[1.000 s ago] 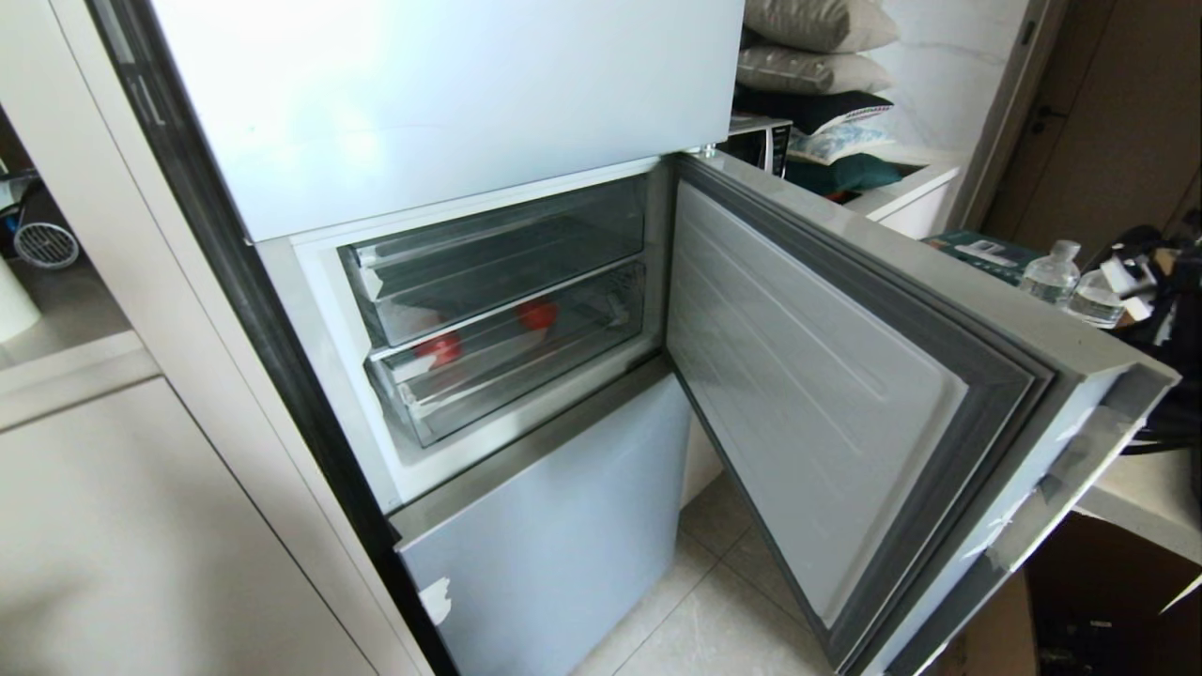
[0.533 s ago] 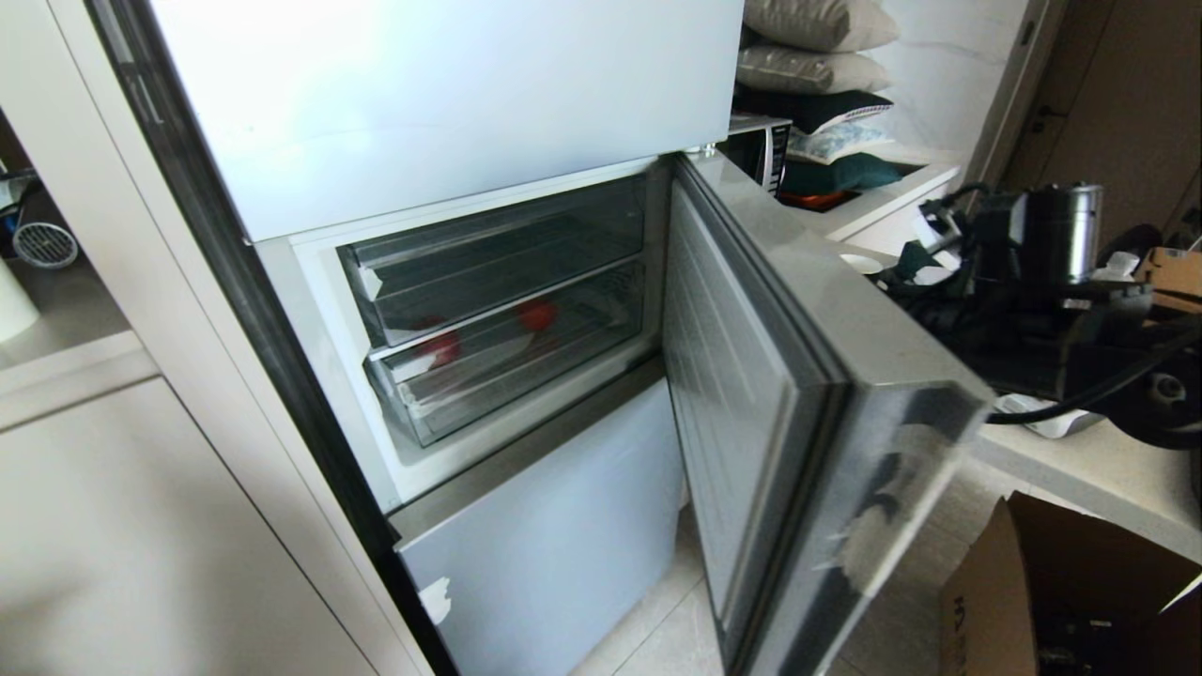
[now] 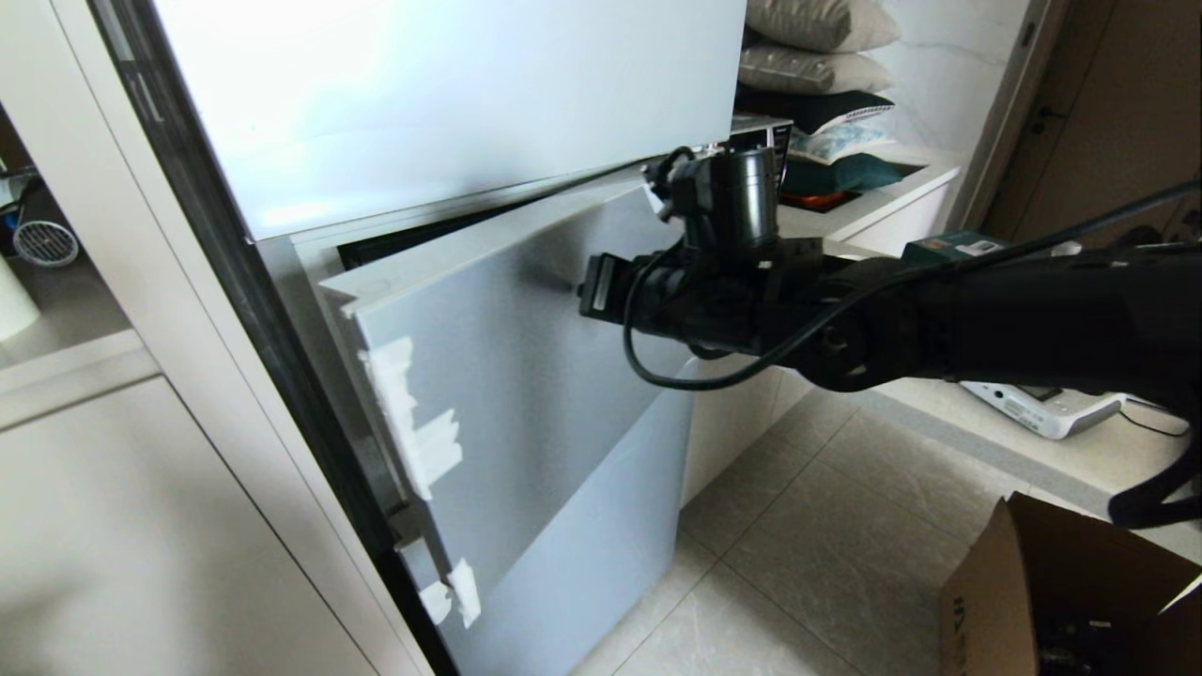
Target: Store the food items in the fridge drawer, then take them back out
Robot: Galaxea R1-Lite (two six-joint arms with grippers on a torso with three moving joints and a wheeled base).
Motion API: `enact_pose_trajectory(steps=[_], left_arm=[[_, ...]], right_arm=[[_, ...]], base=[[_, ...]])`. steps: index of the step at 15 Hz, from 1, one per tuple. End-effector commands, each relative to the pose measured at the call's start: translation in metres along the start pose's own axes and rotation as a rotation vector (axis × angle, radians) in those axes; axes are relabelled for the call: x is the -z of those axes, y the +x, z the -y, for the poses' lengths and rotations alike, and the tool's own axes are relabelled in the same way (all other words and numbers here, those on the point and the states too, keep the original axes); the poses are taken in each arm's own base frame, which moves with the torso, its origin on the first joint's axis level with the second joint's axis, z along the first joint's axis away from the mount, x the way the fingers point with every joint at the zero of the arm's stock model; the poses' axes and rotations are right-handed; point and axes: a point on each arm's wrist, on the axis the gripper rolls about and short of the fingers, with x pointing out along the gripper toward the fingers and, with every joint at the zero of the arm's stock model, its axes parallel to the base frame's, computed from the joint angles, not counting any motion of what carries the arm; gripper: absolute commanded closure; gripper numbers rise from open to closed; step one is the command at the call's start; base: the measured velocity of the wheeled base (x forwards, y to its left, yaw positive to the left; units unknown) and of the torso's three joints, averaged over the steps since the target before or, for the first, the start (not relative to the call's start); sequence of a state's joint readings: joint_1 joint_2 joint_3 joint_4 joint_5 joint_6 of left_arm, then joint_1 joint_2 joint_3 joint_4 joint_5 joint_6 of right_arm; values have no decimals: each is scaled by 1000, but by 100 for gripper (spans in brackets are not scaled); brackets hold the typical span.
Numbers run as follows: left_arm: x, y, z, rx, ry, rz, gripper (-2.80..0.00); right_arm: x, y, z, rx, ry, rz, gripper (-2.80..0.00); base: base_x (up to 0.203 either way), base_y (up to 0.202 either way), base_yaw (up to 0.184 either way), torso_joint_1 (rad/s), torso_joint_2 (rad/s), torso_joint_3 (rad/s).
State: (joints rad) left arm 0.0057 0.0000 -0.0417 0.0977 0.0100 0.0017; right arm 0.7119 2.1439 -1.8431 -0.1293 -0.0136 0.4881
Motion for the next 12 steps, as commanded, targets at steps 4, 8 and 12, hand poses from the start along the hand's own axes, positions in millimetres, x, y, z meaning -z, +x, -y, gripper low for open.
enact_pose_trajectory(steps=[4, 8, 12], left_arm=[[0, 0, 0, -1, 0, -2, 0], [0, 0, 0, -1, 0, -2, 0], [0, 0, 0, -1, 0, -2, 0]], right_arm=[[5, -37, -16, 30, -6, -40, 0], [-29, -157, -32, -20, -10, 45, 0], [-16, -278, -4, 63, -13, 143, 0]], base=[[0, 0, 0, 0, 0, 0], [0, 0, 0, 0, 0, 0], [0, 0, 0, 0, 0, 0]])
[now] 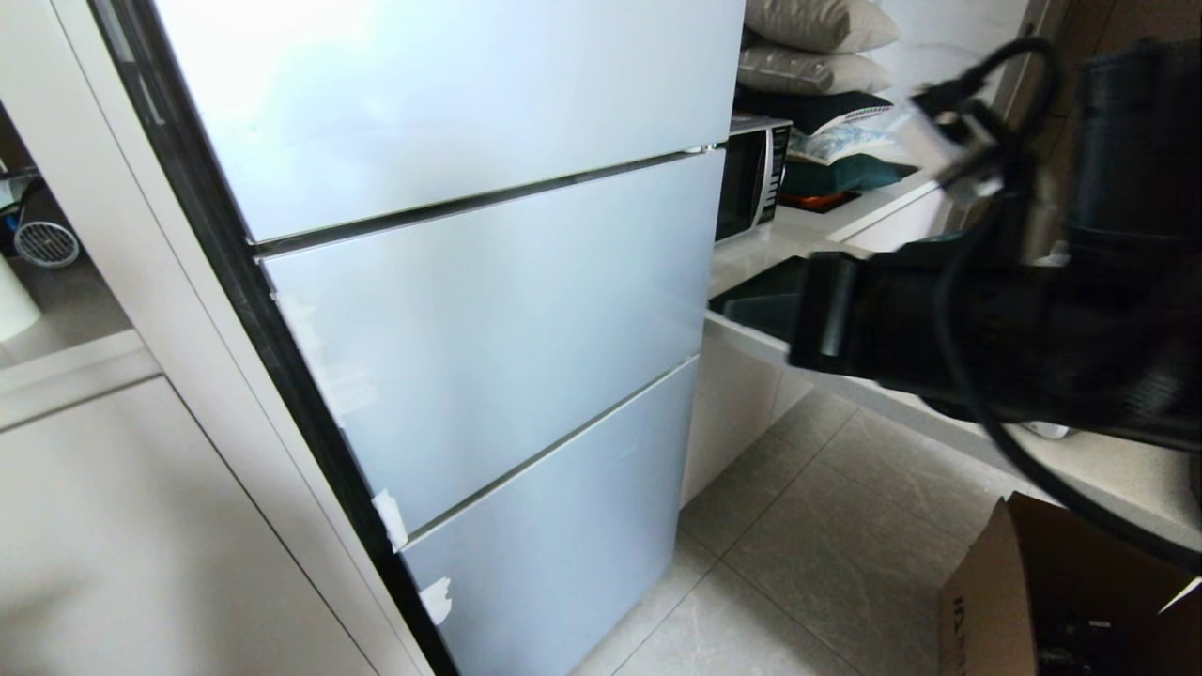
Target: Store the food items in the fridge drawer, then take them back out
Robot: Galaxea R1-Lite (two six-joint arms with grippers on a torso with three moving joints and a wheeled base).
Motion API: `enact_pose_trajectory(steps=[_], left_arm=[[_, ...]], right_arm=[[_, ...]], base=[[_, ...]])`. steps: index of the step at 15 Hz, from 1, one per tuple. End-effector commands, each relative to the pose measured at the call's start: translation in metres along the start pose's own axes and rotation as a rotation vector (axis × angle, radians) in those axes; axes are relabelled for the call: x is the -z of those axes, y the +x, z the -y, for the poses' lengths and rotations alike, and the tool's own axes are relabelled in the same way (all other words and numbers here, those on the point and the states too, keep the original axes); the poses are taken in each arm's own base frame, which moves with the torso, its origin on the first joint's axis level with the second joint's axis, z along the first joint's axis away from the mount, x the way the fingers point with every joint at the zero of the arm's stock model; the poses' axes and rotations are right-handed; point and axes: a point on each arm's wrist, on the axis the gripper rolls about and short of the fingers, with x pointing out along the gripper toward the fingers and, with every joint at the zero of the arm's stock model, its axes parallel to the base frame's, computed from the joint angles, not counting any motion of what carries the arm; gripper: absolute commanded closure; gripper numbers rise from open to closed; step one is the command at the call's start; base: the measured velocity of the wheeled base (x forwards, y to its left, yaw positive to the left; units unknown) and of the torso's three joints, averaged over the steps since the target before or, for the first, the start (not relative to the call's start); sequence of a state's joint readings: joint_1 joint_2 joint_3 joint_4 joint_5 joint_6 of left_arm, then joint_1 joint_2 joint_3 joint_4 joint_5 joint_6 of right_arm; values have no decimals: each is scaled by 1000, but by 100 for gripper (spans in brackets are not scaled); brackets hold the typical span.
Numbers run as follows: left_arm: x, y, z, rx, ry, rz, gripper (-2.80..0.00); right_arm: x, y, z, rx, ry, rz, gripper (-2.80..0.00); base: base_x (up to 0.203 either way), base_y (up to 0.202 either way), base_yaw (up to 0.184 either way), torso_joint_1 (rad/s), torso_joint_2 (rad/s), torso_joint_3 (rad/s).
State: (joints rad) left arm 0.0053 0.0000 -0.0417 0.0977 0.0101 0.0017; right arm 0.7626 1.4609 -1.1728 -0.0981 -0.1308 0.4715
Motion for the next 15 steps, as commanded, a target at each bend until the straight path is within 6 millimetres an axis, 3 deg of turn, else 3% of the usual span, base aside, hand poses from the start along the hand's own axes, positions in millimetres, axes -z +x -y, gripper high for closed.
enact_pose_trajectory(steps=[1, 3, 7, 10, 13, 15], left_arm=[[0, 0, 0, -1, 0, -2, 0], [0, 0, 0, -1, 0, -1, 0], [0, 0, 0, -1, 0, -2, 0], [0, 0, 0, -1, 0, -2, 0], [0, 0, 0, 0, 0, -1, 0], [0, 0, 0, -1, 0, -2, 0]], right_arm=[[-7, -98, 29, 73, 16, 186, 0], [5, -137, 55, 288, 8, 304, 0], [85, -185, 103, 615, -188, 290, 0], [137, -204, 117, 551, -269, 281, 0], [196, -209, 129, 465, -446, 214, 0], [216, -220, 127, 449, -529, 259, 0]], base=[[0, 0, 0, 0, 0, 0], [0, 0, 0, 0, 0, 0], [0, 0, 0, 0, 0, 0], [0, 0, 0, 0, 0, 0], [0, 0, 0, 0, 0, 0], [0, 0, 0, 0, 0, 0]])
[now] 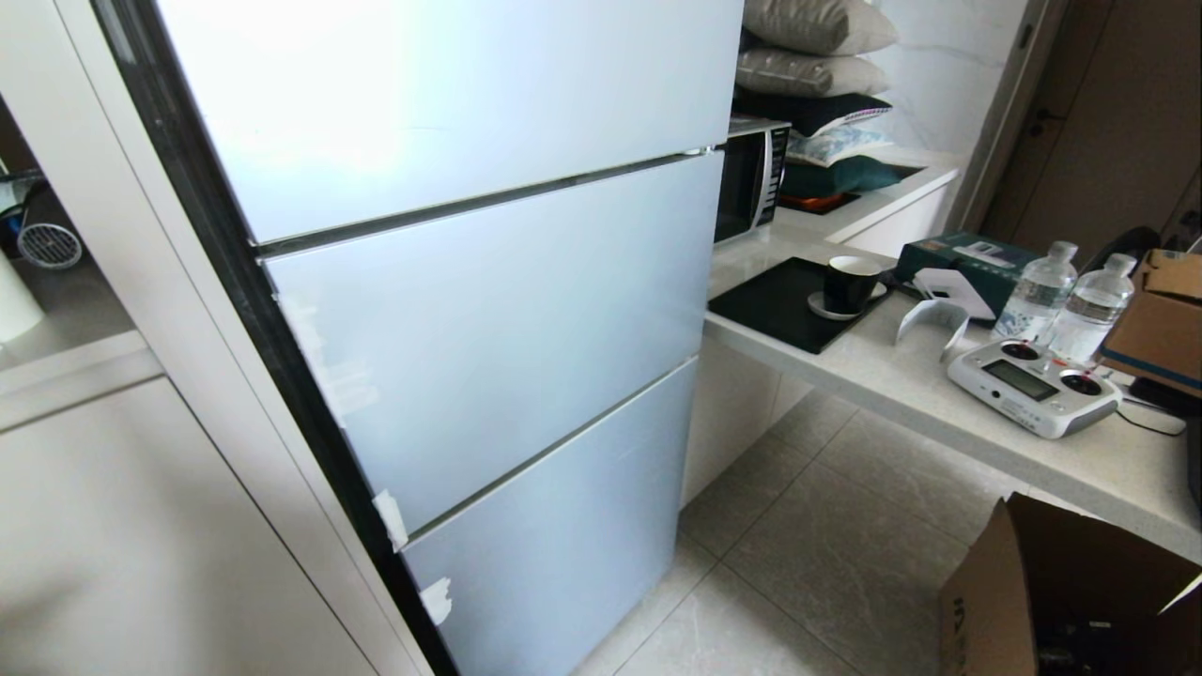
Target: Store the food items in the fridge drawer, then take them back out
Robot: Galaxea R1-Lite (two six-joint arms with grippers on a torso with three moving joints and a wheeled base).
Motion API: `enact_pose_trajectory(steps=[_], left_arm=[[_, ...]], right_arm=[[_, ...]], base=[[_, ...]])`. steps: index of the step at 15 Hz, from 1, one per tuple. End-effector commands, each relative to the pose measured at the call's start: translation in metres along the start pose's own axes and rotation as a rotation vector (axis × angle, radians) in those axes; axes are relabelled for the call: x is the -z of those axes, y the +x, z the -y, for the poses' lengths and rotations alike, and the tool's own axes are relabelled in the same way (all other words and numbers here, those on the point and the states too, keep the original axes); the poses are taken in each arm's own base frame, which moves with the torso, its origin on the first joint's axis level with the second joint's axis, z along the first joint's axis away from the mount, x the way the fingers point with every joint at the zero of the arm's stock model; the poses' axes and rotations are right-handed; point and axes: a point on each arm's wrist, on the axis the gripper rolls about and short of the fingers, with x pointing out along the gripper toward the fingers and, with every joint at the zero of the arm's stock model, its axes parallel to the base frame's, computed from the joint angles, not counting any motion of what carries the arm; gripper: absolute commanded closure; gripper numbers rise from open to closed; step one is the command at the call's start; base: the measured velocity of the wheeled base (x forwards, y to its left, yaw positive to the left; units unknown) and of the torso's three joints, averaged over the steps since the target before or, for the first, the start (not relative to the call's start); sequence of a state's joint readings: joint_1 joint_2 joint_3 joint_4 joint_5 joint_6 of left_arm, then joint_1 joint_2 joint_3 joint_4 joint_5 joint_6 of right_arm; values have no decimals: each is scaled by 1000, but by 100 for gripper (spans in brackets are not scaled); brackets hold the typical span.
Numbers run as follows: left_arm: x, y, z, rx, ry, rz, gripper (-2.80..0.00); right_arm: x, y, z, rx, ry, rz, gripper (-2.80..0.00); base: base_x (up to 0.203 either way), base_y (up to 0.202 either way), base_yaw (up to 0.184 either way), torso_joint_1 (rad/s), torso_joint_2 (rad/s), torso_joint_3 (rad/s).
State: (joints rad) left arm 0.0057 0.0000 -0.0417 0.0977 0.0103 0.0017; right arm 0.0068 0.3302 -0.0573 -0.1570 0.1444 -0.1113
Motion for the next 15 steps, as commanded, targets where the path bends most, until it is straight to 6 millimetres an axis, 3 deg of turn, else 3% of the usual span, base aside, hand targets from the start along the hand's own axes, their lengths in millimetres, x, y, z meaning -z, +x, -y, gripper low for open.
enact_pose_trajectory(steps=[1, 4, 15], left_arm=[[0, 0, 0, -1, 0, -2, 0], [0, 0, 0, -1, 0, -2, 0], [0, 0, 0, -1, 0, -2, 0]], right_arm=[[20, -24, -6, 22, -69, 150, 0], [39, -25, -6, 140, -49, 98, 0], [39, -25, -6, 137, -16, 96, 0]], base=[[0, 0, 0, 0, 0, 0], [0, 0, 0, 0, 0, 0], [0, 0, 0, 0, 0, 0]])
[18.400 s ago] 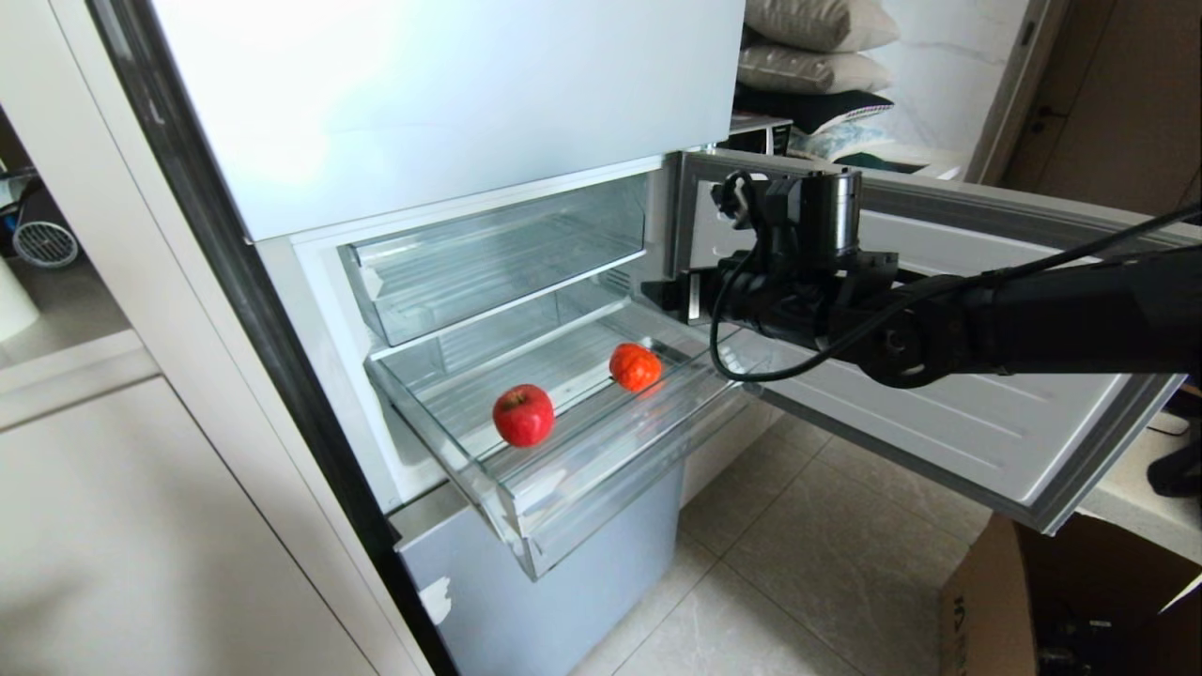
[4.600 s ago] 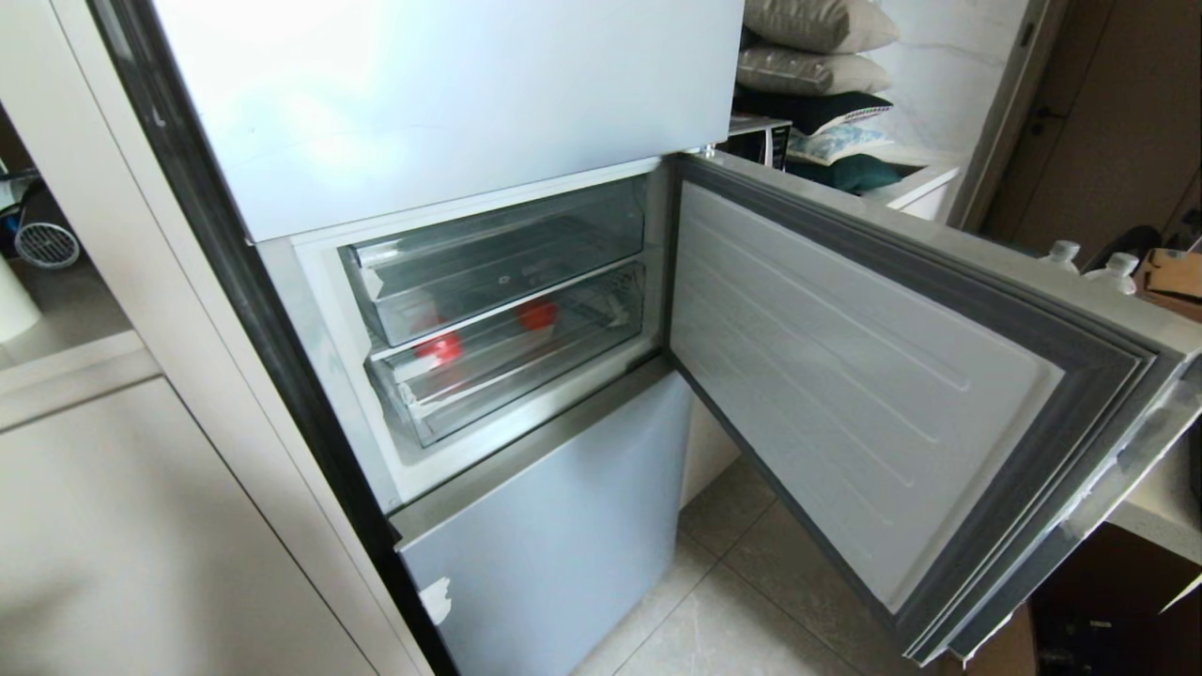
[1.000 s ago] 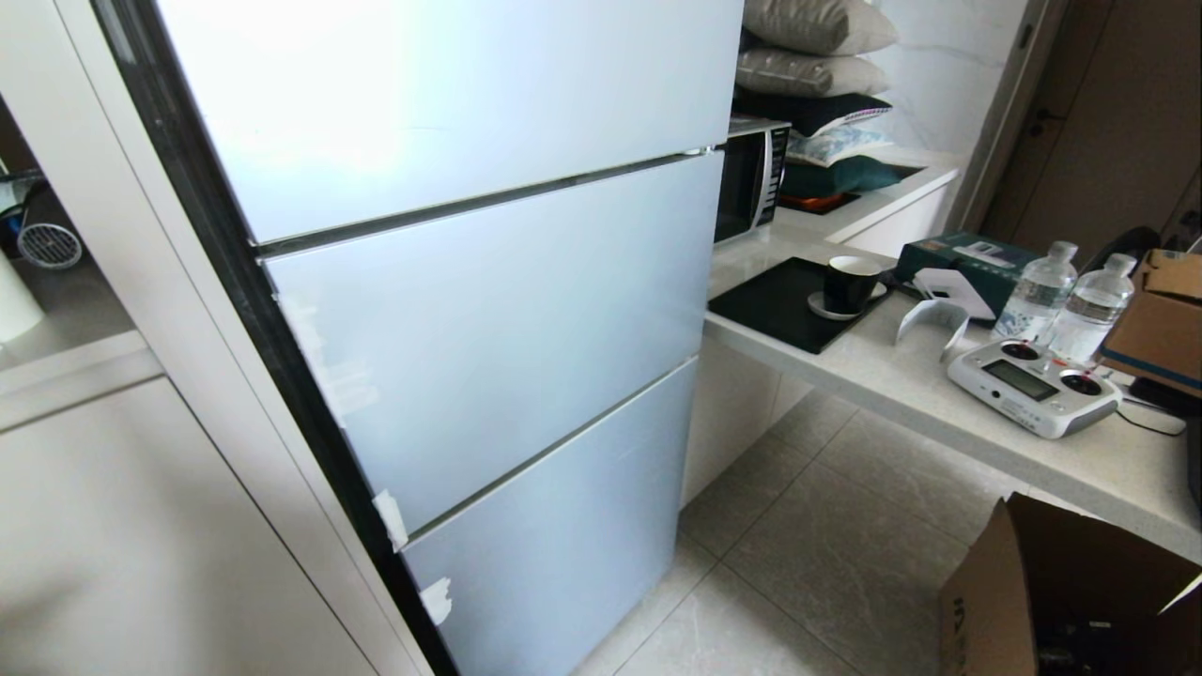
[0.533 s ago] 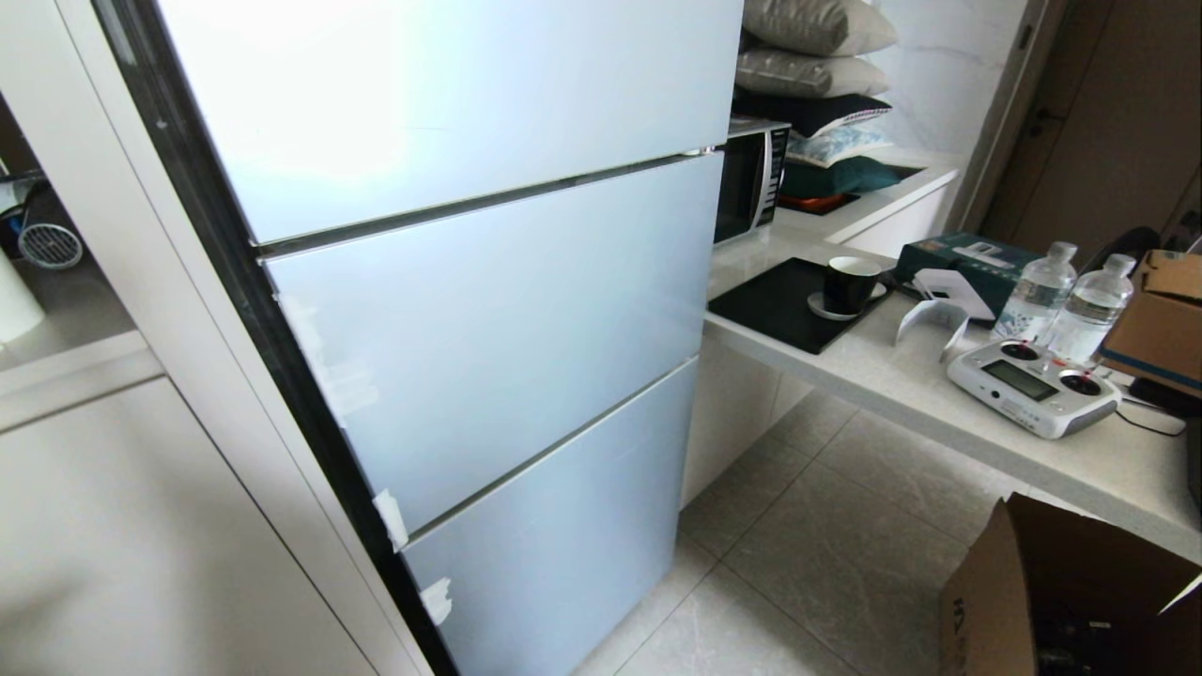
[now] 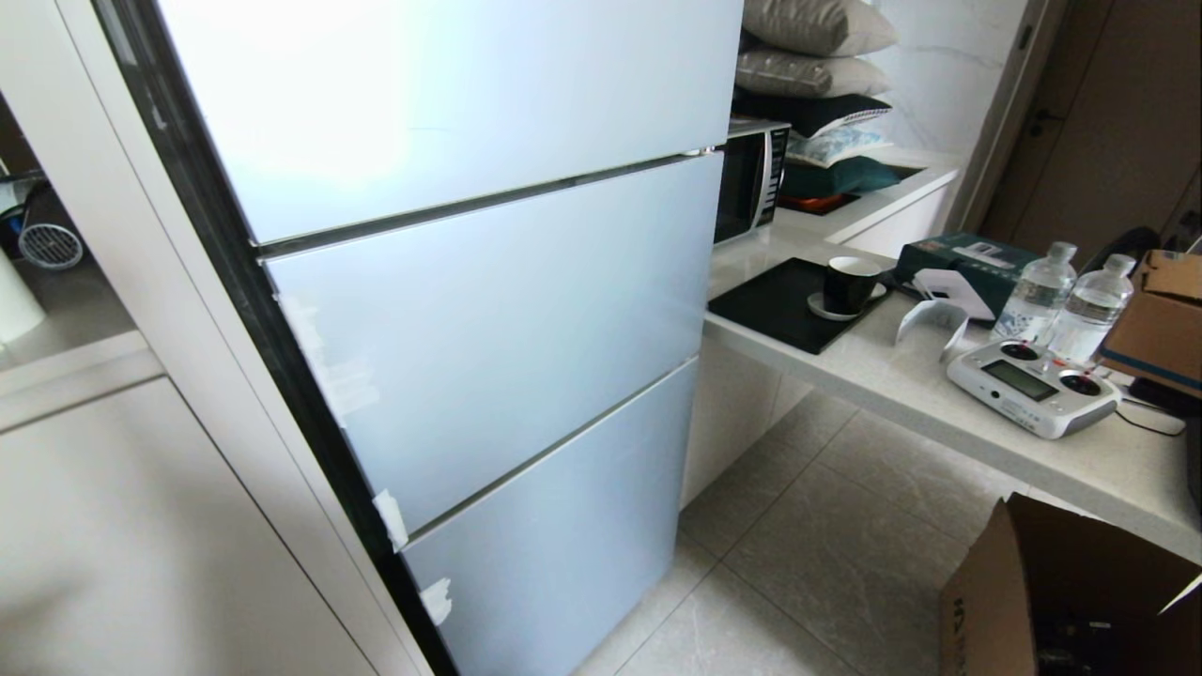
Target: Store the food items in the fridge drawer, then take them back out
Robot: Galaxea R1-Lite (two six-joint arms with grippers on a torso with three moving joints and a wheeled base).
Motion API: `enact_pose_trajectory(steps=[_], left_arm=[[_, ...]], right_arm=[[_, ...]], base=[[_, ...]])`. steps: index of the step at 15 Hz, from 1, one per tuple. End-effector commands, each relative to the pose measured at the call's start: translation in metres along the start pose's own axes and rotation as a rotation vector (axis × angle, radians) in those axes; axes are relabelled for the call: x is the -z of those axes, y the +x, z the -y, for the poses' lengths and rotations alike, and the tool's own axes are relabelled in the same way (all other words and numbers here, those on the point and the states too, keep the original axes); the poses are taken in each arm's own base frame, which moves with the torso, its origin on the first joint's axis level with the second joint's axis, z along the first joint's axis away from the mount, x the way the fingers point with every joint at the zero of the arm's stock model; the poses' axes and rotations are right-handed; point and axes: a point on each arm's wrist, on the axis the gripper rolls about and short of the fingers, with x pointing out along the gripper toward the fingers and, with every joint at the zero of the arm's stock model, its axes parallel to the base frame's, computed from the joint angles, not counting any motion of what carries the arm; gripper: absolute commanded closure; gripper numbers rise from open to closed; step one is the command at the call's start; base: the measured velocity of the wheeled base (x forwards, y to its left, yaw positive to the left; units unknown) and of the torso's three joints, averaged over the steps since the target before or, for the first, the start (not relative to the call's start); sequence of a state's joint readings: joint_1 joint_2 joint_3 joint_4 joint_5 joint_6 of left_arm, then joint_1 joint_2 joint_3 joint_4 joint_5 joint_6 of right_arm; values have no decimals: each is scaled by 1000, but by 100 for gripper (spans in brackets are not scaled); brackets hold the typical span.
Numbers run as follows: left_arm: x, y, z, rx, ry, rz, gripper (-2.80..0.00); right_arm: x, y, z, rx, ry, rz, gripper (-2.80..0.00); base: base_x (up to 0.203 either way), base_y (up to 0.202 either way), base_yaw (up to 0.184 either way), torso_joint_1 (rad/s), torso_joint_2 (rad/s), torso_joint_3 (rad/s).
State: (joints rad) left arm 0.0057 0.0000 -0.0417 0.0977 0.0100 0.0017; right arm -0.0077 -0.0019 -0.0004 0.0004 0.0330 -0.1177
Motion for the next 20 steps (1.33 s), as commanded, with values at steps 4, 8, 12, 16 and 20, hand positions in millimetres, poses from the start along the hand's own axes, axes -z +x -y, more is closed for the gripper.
enact_pose_trajectory(steps=[4, 8, 12, 16, 20], left_arm=[[0, 0, 0, -1, 0, -2, 0], [0, 0, 0, -1, 0, -2, 0], [0, 0, 0, -1, 0, -2, 0], [0, 0, 0, -1, 0, -2, 0], [0, 0, 0, -1, 0, -2, 0]], right_arm=[[1, 0, 0, -1, 0, -5, 0], [0, 0, 0, -1, 0, -5, 0], [0, 0, 0, -3, 0, -4, 0], [0, 0, 0, -3, 0, -5, 0], [0, 0, 0, -3, 0, -5, 0]], base=[[0, 0, 0, 0, 0, 0], [0, 0, 0, 0, 0, 0], [0, 0, 0, 0, 0, 0], [0, 0, 0, 0, 0, 0], [0, 0, 0, 0, 0, 0]])
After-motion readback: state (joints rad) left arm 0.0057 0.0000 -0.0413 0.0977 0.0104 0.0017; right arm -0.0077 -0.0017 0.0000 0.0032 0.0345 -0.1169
